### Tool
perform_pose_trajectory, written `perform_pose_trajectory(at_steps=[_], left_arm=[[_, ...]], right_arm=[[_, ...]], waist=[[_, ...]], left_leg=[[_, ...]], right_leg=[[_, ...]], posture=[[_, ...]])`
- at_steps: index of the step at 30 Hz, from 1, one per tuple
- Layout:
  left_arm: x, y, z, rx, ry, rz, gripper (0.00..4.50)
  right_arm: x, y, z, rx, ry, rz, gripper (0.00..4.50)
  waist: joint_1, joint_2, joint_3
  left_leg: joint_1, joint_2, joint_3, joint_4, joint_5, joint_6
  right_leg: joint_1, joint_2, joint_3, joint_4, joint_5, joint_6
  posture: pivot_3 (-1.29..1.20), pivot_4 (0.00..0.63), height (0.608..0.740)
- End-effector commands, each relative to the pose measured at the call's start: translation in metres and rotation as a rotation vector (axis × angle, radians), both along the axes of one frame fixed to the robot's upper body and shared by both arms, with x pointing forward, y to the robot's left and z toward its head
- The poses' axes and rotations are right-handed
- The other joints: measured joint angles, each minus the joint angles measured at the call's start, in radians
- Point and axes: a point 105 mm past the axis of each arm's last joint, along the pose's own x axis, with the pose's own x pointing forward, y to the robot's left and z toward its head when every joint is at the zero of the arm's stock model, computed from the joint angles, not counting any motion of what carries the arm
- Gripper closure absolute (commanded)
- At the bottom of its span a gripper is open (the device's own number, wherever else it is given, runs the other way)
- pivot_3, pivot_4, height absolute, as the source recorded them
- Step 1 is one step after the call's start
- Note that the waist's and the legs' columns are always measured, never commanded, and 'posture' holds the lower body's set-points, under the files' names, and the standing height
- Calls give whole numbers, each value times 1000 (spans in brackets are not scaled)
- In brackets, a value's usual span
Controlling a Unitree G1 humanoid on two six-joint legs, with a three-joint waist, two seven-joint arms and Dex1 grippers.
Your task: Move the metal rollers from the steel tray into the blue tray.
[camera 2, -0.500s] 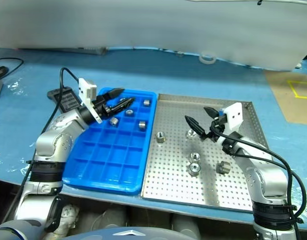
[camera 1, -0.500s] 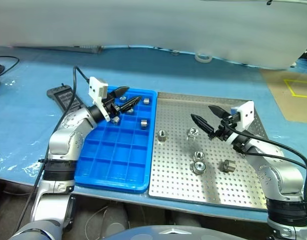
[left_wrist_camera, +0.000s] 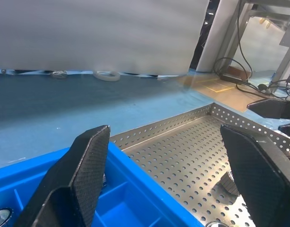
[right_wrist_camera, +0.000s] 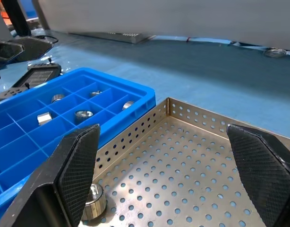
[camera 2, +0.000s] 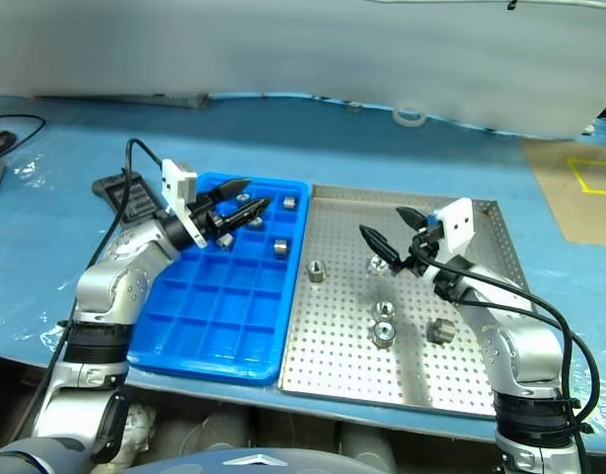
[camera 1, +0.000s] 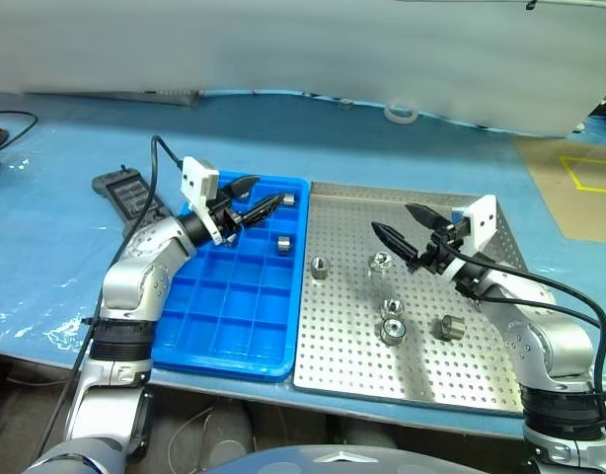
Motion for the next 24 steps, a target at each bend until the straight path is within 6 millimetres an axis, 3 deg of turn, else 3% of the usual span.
perform_pose_trajectory(at_steps=[1,7,14,19,24], left_arm=[[-6,-2,12,-7,-58,-3,541],[-9,3,19,-24,-71,-9,541],[-17,1,7,4,-19,-40,541],[-18,-7,4,44,4,-90,541],[-4,-33,18,88,-23,-172,541]], right_arm=[[2,0,11,-23,-46,22,0],[5,-5,17,-53,-52,36,0],[-1,-8,14,-53,-47,14,0],[-10,-5,5,-52,-26,6,0],[-7,-13,6,-50,-33,-35,0]], waist=[[1,0,0],[13,0,0],[21,0,0],[20,0,0],[21,0,0]], left_leg=[[0,0,0,0,0,0],[0,0,0,0,0,0],[0,0,0,0,0,0],[0,0,1,0,0,0],[0,0,1,0,1,0]], right_leg=[[0,0,0,0,0,0],[0,0,-1,0,0,0],[0,0,-1,0,0,0],[0,0,-1,0,0,0],[0,0,0,0,0,0]], posture=[[14,150,740],[7,150,740],[-43,150,740],[-69,150,740],[-73,150,740]])
